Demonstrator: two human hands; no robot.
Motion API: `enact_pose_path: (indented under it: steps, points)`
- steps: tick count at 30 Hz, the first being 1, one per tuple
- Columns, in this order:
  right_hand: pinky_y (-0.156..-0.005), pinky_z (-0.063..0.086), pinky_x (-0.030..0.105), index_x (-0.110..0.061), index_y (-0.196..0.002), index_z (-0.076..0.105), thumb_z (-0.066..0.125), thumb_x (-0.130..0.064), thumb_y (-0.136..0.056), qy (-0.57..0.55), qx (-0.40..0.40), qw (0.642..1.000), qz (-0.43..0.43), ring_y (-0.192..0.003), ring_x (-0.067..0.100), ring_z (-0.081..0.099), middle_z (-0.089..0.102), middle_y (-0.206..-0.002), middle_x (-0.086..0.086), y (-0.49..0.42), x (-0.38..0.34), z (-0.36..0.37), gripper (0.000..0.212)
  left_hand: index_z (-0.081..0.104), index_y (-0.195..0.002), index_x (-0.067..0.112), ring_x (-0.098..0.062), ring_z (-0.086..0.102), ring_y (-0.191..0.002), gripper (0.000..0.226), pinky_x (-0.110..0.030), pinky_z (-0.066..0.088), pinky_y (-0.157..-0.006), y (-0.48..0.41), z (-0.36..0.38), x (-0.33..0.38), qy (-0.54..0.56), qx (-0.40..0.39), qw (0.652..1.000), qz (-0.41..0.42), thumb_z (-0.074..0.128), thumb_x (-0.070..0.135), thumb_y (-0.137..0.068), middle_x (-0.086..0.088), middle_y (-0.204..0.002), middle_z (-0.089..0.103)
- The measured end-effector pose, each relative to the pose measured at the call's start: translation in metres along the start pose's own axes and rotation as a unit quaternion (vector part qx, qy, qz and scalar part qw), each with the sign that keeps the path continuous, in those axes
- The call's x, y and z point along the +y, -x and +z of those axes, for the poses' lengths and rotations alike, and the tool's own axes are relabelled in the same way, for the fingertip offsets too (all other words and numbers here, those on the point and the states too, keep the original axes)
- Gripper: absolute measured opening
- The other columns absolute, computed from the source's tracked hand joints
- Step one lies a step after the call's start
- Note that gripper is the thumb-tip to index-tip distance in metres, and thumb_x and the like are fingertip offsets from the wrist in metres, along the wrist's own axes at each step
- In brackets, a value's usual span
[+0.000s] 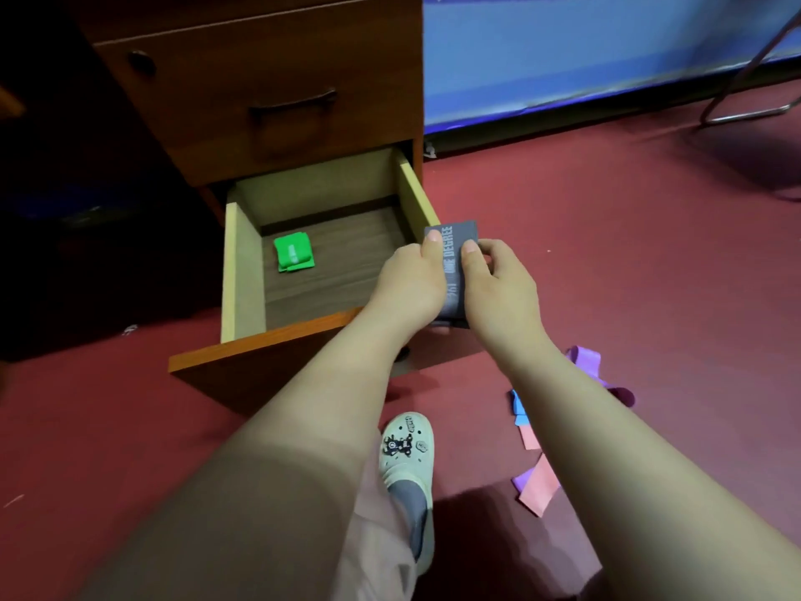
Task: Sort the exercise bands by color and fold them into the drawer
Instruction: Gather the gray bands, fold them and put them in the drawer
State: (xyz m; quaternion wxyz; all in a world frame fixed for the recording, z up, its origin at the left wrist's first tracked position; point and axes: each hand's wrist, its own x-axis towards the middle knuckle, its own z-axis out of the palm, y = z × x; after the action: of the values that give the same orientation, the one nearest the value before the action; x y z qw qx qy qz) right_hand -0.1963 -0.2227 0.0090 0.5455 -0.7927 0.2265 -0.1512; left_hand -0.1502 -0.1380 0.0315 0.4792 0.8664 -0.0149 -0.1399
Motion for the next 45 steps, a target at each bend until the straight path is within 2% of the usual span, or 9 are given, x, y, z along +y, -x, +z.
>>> enact_pose_path:
  steps: [7,10,15,19,24,29,33,38,45]
  points:
    - [-0.075,0.046,0.022,-0.026,-0.094,0.058,0.042,-0.034,-0.101,-0.044,-0.053,0.998,-0.002,-0.084,0.008,0.059,0.062,-0.09,-0.013,-0.008,-0.015,0.05,0.019,0.064,-0.104,0.013,-0.038,0.067,-0.087,0.06,-0.053,0.059,-0.07,-0.02,-0.037,-0.027,0.12,0.045,0.989,-0.071,0.026,0.058,-0.096,-0.016,-0.1,0.067]
    - [-0.057,0.038,0.004,-0.021,-0.096,0.059,0.043,-0.032,-0.101,-0.014,-0.073,0.997,-0.023,-0.073,-0.003,0.054,0.059,-0.083,-0.015,-0.017,-0.027,0.065,0.019,0.059,-0.108,0.011,-0.035,0.068,-0.083,0.057,-0.041,0.058,-0.054,-0.032,-0.05,-0.035,0.175,0.046,0.976,-0.121,0.027,0.057,-0.098,-0.016,-0.101,0.067]
    - [-0.072,0.042,0.026,-0.017,-0.108,0.058,0.041,-0.036,-0.101,0.052,-0.101,0.992,-0.056,-0.086,0.015,0.061,0.064,-0.094,-0.003,-0.043,-0.042,0.106,0.027,0.057,-0.099,0.013,-0.032,0.068,-0.078,0.05,-0.029,0.052,-0.045,-0.065,-0.08,-0.046,0.153,0.06,0.974,-0.159,0.027,0.054,-0.101,-0.016,-0.099,0.067]
    - [-0.057,0.036,0.02,-0.016,-0.115,0.055,0.037,-0.037,-0.103,0.111,-0.145,0.98,-0.078,-0.074,0.005,0.053,0.061,-0.097,-0.002,-0.075,-0.046,0.139,0.029,0.052,-0.09,0.015,-0.024,0.064,-0.068,0.046,-0.023,0.047,-0.034,-0.092,-0.094,-0.057,0.211,0.072,0.957,-0.185,0.027,0.052,-0.102,-0.015,-0.1,0.066]
    - [-0.052,0.033,0.019,-0.013,-0.123,0.054,0.038,-0.036,-0.104,0.094,-0.187,0.978,-0.003,-0.074,0.01,0.052,0.059,-0.104,0.001,-0.122,-0.032,0.177,0.035,0.055,-0.115,0.019,-0.021,0.064,-0.07,0.03,-0.03,0.05,-0.048,-0.128,-0.102,-0.073,0.34,0.027,0.911,-0.234,0.035,0.039,-0.103,-0.006,-0.089,0.066]
    - [-0.063,0.044,0.033,-0.012,-0.131,0.053,0.041,-0.04,-0.102,0.064,-0.195,0.96,0.19,-0.092,0.027,0.053,0.058,-0.123,0.015,-0.162,-0.003,0.202,0.042,0.052,-0.127,0.008,-0.03,0.062,-0.096,0.032,-0.039,0.051,-0.064,-0.164,-0.091,-0.096,0.418,-0.005,0.86,-0.294,0.042,0.009,-0.096,-0.016,-0.123,0.059]
    - [-0.057,0.04,0.029,-0.012,-0.116,0.056,0.05,-0.039,-0.099,0.003,-0.227,0.932,0.282,-0.076,0.021,0.056,0.062,-0.096,0.007,-0.186,0.017,0.211,0.033,0.049,-0.131,0.005,-0.033,0.056,-0.119,0.034,-0.038,0.053,-0.08,-0.192,-0.075,-0.112,0.385,0.022,0.868,-0.314,0.038,0.002,-0.099,-0.015,-0.134,0.055]
    - [-0.062,0.042,0.029,-0.015,-0.11,0.057,0.057,-0.027,-0.095,0.01,-0.24,0.934,0.265,-0.1,0.024,0.063,0.065,-0.111,0.007,-0.21,0.028,0.223,0.019,0.044,-0.138,0.01,-0.032,0.052,-0.126,0.039,-0.041,0.049,-0.086,-0.217,-0.065,-0.109,0.366,0.085,0.876,-0.304,0.026,0.006,-0.103,-0.01,-0.14,0.051]
    - [-0.072,0.052,0.034,-0.011,-0.123,0.06,0.065,-0.032,-0.091,0.068,-0.204,0.954,0.208,-0.103,0.028,0.063,0.065,-0.116,0.01,-0.226,0.04,0.241,0.039,0.053,-0.13,0.013,-0.034,0.059,-0.107,0.035,-0.045,0.054,-0.081,-0.227,-0.052,-0.119,0.261,0.145,0.917,-0.266,0.04,0.006,-0.098,-0.015,-0.128,0.057]
